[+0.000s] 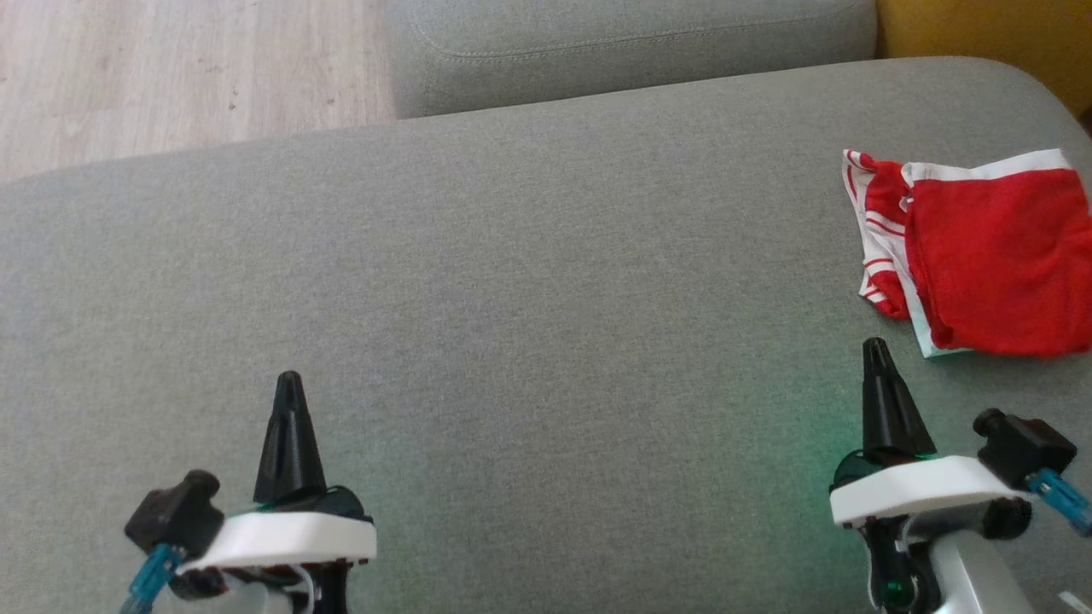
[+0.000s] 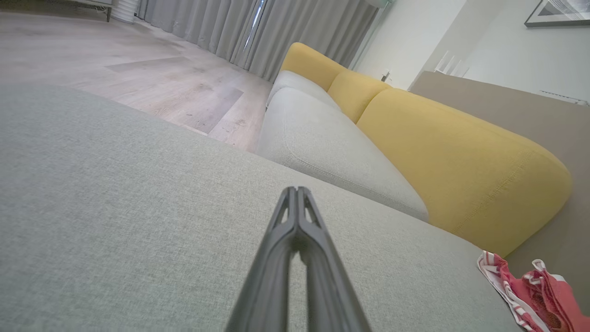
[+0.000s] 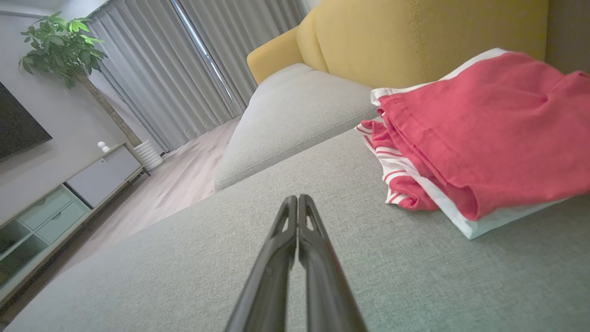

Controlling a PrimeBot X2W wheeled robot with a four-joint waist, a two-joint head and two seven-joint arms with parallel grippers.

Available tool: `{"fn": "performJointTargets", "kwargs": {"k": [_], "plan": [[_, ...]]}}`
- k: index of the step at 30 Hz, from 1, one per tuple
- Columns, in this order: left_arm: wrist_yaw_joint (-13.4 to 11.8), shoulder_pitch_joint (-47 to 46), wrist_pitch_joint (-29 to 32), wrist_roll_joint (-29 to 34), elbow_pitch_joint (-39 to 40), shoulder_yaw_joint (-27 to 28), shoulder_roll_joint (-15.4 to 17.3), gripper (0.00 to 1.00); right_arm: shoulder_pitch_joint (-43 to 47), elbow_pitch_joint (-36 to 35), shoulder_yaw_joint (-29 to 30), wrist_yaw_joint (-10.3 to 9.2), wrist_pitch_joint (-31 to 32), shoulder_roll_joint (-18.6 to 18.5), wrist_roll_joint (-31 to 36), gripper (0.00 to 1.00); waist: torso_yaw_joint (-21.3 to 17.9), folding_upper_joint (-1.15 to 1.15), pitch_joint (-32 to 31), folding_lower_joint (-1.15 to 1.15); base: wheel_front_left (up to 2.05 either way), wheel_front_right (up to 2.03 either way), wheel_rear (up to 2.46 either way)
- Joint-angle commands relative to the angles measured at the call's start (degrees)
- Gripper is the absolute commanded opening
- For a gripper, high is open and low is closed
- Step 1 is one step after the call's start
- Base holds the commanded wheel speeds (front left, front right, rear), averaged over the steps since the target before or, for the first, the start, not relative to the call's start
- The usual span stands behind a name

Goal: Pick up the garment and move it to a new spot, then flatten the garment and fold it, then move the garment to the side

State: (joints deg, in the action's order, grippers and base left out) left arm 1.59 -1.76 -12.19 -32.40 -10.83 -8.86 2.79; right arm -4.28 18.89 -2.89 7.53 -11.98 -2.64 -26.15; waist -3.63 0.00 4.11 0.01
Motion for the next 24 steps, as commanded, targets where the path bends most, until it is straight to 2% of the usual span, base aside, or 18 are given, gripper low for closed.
{"fn": "performJointTargets", "kwargs": {"k": [1, 24], "plan": [[0.4, -2.2, 0.3, -1.7, 1.6, 1.3, 0.5, 0.00, -2.3, -2.2, 0.4, -0.01, 0.3, -0.7, -2.0, 0.00, 0.1, 0.00, -0.1, 0.00, 0.00, 0.00, 0.00], [1.6, -2.6, 3.6, -14.4, 0.6, 3.6, 0.9, 0.00, -2.1, -2.8, 1.5, -0.01, 3.4, -1.2, -16.0, 0.00, 0.8, 0.00, -0.9, 0.00, 0.00, 0.00, 0.00]]}}
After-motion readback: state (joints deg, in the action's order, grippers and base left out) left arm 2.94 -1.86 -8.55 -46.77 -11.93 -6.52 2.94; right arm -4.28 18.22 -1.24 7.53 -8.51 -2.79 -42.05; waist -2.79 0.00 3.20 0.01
